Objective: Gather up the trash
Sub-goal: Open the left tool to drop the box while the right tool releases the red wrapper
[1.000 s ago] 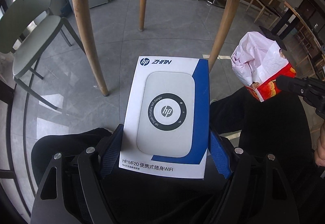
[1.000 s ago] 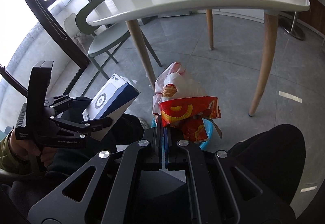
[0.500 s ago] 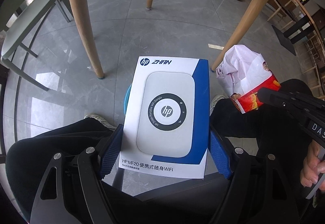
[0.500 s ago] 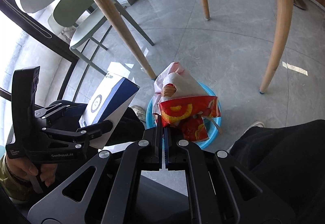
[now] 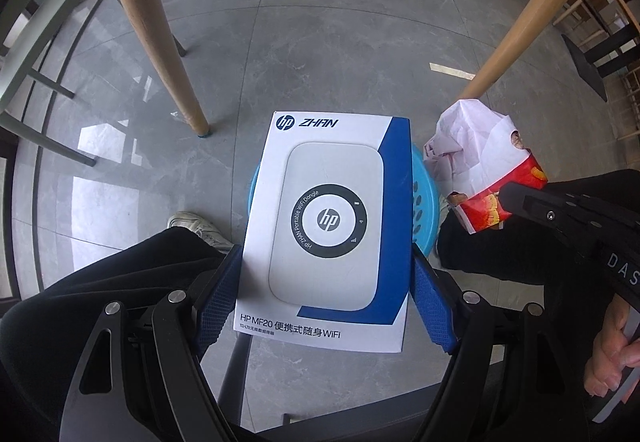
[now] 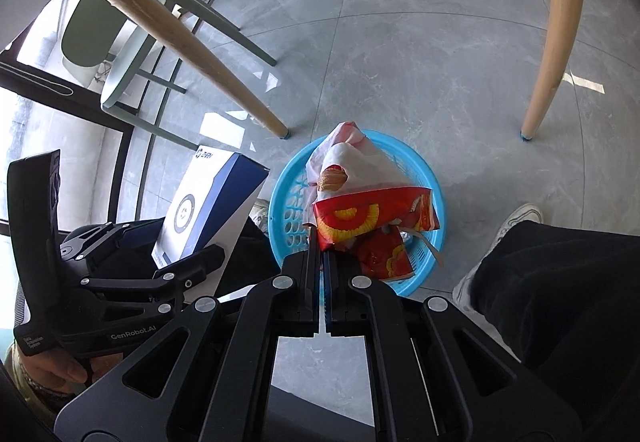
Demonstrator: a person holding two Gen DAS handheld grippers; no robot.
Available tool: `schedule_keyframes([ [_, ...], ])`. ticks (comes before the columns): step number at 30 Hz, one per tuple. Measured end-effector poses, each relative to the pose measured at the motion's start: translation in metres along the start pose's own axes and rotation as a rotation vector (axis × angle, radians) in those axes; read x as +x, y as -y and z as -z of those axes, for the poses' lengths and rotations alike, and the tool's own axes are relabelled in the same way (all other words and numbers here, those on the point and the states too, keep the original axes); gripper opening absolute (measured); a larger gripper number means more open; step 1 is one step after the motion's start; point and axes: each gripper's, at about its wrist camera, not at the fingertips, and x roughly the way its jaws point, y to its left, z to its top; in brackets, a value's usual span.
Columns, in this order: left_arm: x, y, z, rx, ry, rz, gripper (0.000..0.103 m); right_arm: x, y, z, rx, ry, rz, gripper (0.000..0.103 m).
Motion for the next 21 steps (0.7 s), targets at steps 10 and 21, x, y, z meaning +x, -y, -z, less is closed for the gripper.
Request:
schedule_keyframes([
  [10, 0.003, -0.014, -0.007, -0.048, 0.019, 0.014, 0.084, 0.036, 0.006, -0.011, 0.021, -0.071, 0.025, 0.031],
  [21, -0.005, -0.017, -0.008, -0.056, 0.039, 0.028, 0.084, 0.031, 0.001, -0.011, -0.025, -0.053, 0.064, 0.032],
])
